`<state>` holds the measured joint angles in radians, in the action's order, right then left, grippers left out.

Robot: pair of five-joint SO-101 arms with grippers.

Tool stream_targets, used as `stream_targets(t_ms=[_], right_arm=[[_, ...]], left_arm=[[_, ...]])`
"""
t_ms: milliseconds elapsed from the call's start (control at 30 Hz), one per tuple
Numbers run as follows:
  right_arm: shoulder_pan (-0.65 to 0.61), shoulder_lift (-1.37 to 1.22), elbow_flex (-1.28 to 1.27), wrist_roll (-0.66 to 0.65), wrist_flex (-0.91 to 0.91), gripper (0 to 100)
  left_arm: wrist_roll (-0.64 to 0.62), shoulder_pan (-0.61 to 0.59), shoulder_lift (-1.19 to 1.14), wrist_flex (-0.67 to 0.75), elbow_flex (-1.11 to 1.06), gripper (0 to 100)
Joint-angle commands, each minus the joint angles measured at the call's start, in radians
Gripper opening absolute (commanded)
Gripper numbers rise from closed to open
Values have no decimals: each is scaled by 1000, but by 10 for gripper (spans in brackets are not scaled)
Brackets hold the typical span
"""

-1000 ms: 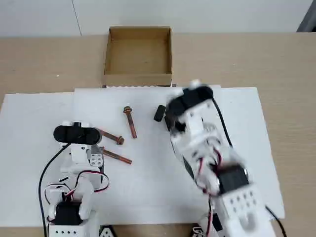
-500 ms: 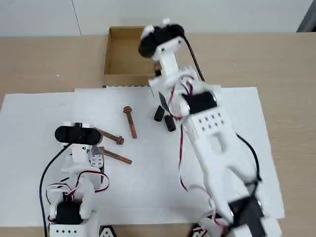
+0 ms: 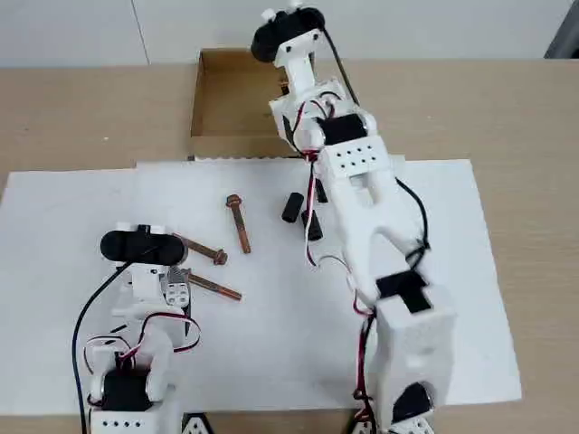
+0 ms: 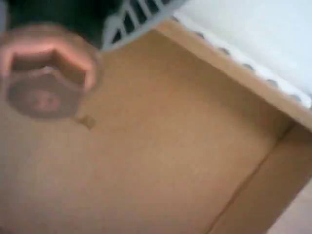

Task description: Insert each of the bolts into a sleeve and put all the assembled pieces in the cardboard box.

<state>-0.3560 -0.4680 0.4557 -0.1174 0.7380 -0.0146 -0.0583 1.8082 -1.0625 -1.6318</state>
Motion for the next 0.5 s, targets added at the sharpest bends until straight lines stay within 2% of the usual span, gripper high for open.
stream_targets(t_ms=[0,367,467], right_arm=[[15,-62,135,-12,-81,4],[13,-234,235,-12,-223,13],[13,-254,253,-12,-216,75]], left_arm=[[2,0,12,-2,5,6],[0,-5,12,-2,5,6],[0,-5,12,-2,5,6]])
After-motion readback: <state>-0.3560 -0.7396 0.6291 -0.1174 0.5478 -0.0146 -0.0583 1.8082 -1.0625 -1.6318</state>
